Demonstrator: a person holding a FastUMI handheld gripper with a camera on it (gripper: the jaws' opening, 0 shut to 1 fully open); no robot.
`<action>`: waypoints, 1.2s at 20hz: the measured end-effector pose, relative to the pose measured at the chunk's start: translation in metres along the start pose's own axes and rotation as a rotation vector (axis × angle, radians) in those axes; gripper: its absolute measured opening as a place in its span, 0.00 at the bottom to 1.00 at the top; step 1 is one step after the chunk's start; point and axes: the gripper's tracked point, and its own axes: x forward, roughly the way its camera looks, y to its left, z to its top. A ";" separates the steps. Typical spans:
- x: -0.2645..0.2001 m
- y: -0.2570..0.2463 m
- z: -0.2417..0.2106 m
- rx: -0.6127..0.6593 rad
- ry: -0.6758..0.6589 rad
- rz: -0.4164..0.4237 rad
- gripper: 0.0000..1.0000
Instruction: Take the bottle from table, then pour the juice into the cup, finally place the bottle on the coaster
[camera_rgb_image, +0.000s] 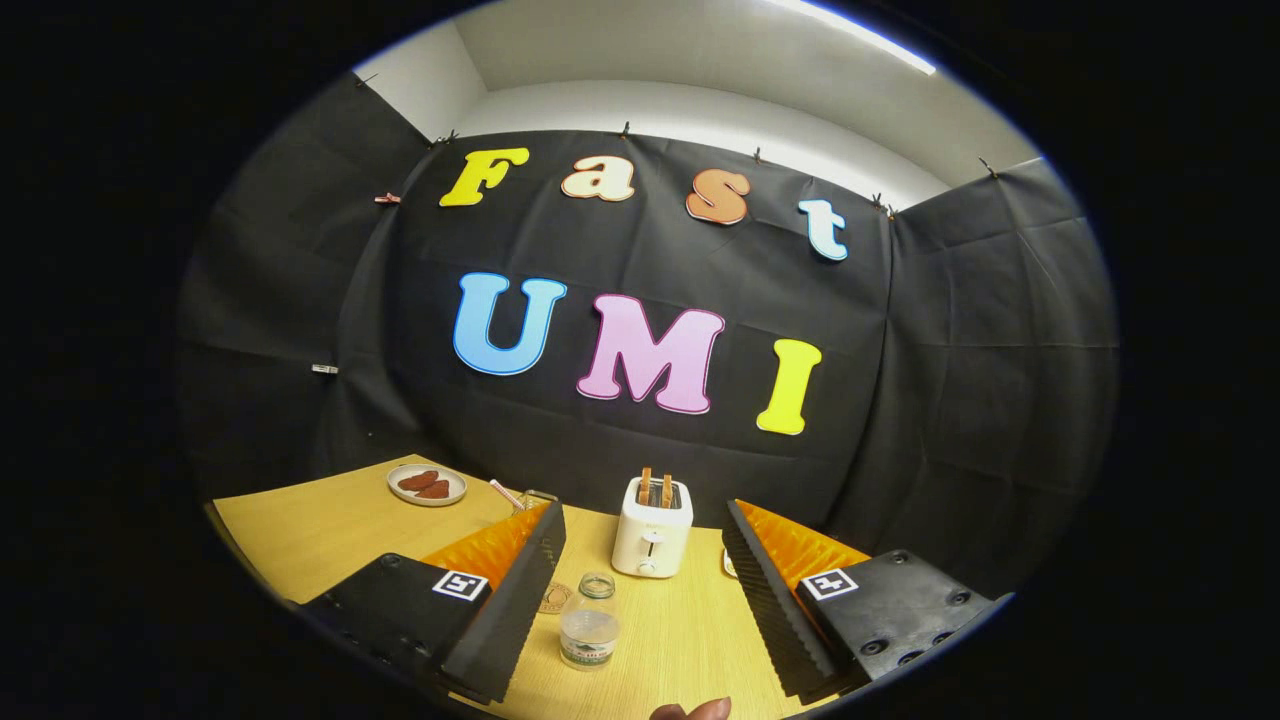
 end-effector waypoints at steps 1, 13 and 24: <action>-0.001 0.002 -0.001 0.003 -0.002 0.000 0.97; 0.022 0.033 -0.120 0.091 0.063 0.029 0.97; 0.064 0.060 -0.233 0.121 0.128 0.065 0.98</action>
